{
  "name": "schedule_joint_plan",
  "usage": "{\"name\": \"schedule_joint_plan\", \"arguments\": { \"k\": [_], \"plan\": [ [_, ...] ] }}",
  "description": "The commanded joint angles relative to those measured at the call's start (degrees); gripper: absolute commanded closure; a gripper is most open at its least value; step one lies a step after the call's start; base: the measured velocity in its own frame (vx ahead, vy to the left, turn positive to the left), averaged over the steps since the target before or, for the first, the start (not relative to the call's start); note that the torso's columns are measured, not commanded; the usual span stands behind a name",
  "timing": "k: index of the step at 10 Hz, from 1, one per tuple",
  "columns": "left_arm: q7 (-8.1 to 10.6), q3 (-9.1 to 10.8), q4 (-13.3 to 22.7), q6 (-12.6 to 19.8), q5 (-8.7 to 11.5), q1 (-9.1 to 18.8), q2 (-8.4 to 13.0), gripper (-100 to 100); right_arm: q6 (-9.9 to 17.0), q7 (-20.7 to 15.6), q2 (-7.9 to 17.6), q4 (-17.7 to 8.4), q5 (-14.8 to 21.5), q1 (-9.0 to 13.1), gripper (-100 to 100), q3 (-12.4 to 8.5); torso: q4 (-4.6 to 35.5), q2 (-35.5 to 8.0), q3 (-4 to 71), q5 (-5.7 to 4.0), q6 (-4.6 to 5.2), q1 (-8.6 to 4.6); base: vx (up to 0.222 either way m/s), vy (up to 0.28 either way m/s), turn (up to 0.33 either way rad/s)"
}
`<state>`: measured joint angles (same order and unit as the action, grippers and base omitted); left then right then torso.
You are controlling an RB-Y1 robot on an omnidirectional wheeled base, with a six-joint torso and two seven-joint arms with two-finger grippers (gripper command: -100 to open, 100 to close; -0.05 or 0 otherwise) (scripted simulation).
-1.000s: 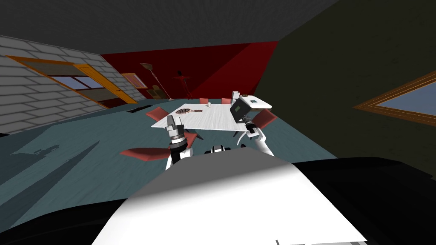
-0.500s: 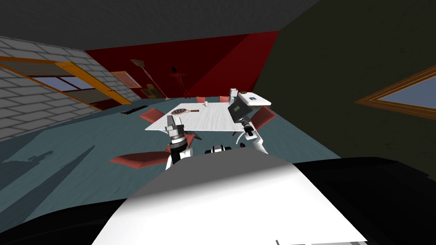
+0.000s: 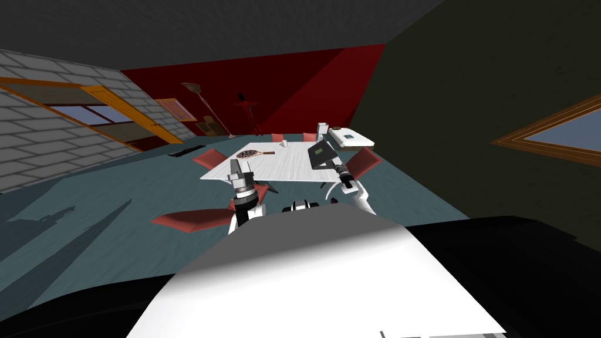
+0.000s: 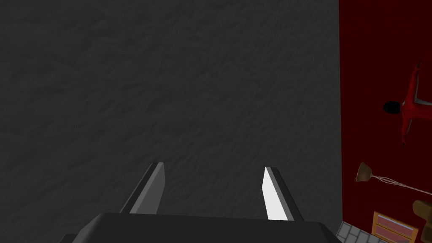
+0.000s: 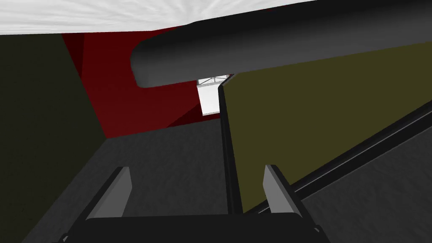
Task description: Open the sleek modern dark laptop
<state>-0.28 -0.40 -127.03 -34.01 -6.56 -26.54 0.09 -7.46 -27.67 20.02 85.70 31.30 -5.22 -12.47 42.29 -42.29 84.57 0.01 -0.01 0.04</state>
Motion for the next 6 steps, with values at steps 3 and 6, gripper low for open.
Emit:
{"name": "schedule_joint_plan", "arguments": {
  "k": [3, 6],
  "plan": [
    [0.00, 0.00, 0.0, 0.0, 0.0, 0.0, 0.0, 0, 0.9, -4.8, 2.8, 3.7, 5.2, -2.4, -100, -0.4, 0.0, 0.0, 0.0, -0.03, 0.01, -0.08, 0.012, -0.009, 0.018],
    [0.00, 0.00, 0.0, 0.0, 0.0, 0.0, 0.0, 0, 1.3, -7.8, 4.6, 5.7, 8.3, -4.0, -100, -0.8, 0.1, -0.1, -0.1, 0.09, 0.03, 0.05, 0.017, -0.012, 0.013]
  ]
}}
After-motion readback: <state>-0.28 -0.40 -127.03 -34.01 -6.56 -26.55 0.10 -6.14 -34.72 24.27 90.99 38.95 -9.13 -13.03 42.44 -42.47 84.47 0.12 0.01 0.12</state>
